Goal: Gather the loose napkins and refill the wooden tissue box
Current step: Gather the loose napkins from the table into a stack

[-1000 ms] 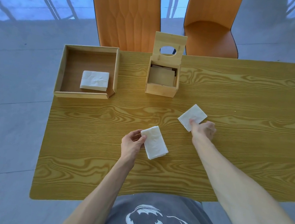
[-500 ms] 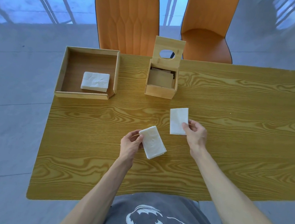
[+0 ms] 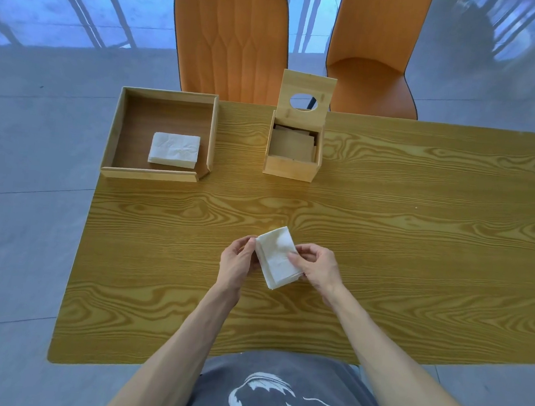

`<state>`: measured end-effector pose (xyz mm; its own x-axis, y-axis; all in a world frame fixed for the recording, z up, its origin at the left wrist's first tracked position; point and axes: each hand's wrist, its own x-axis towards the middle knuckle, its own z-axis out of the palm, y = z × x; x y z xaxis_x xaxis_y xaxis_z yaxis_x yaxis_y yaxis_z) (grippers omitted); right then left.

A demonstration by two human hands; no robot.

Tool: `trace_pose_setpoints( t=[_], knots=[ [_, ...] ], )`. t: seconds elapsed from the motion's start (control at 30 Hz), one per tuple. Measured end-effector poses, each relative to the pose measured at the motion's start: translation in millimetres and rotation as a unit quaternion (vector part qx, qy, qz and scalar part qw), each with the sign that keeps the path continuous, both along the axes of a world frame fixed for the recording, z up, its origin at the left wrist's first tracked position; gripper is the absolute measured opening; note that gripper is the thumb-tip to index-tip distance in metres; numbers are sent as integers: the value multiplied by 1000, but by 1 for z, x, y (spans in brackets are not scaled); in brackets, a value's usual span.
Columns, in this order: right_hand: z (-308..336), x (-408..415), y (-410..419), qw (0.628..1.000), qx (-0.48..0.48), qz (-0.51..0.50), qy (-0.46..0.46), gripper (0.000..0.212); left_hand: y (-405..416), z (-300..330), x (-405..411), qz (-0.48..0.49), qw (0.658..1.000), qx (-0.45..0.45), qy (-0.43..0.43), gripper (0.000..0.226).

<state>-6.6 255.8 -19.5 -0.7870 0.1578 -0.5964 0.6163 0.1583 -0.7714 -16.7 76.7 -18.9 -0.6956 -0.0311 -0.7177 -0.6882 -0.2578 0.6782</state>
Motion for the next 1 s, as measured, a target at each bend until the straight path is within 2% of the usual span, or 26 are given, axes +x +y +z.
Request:
trace_pose_setpoints(
  t=[0.23, 0.4, 0.63, 0.8, 0.87, 0.93, 1.0],
  knots=[
    [-1, 1, -4, 988, 128, 74, 40, 21, 0, 4, -3, -51, 998, -5, 31, 37],
    [3, 5, -5, 982, 154, 94, 50, 29, -3, 3, -7, -105, 993, -25, 42, 38],
    [4, 13, 3, 988, 110, 96, 50, 49, -17, 7, -3, -103, 994, 32, 35, 41],
    [4, 16, 5, 994, 31, 99, 29, 61, -26, 12, 4, -81, 991, 105, 35, 39],
    [6, 17, 5, 994, 23, 98, 36, 57, -27, 15, 7, -73, 989, 127, 37, 37],
    [10, 18, 5, 993, 22, 100, 52, 43, -30, 17, 9, -81, 987, 131, 48, 36],
    [13, 20, 5, 992, 34, 97, 76, 27, -33, 19, 10, -123, 986, 88, 75, 37]
  ],
)
